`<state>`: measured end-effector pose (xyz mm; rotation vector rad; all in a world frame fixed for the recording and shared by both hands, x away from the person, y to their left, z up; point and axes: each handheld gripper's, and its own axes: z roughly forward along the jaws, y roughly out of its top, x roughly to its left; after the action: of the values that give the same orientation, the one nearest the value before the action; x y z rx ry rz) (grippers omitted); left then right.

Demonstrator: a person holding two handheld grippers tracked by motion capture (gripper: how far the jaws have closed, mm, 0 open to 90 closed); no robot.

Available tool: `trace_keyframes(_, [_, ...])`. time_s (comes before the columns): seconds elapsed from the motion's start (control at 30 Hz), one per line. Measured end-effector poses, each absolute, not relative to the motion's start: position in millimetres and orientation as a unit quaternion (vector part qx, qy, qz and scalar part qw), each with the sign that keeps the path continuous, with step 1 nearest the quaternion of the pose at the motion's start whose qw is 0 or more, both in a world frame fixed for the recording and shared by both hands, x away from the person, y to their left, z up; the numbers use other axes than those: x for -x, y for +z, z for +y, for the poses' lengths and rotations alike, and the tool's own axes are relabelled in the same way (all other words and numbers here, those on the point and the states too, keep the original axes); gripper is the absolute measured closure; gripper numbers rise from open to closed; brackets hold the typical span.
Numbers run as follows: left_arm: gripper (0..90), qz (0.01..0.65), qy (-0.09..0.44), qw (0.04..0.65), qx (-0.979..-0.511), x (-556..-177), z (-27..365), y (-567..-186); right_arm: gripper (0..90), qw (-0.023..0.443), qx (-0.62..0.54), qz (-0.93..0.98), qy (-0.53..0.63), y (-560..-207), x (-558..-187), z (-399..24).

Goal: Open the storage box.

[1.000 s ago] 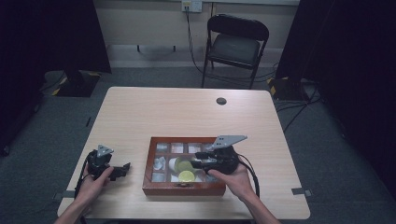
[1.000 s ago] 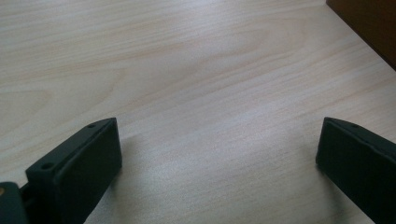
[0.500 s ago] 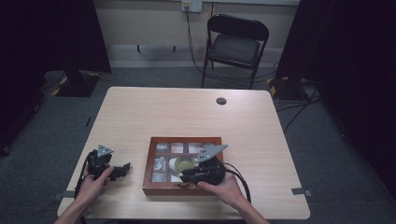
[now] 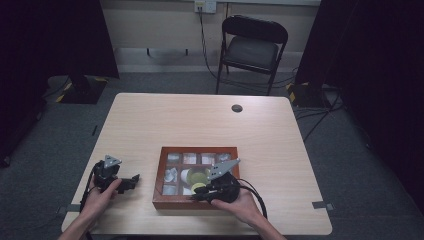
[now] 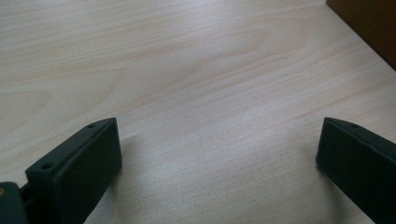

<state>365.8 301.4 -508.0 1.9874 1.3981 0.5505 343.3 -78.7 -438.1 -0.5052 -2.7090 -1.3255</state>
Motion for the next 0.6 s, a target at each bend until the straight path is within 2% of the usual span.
trace_keyframes(0.13, [0.0, 0.53, 0.211, 0.319, -0.756, -365.9, 301.5, -508.1, 80.5, 0.036, 0.153, -0.892, -0.424, -440.0, -341.1, -76.3])
trace_keyframes(0.6, [0.0, 0.529, 0.211, 0.32, -0.757, -366.6, 301.7, -508.1, 81.9, 0.027, 0.142, -0.894, -0.424, -440.4, -339.6, -74.3])
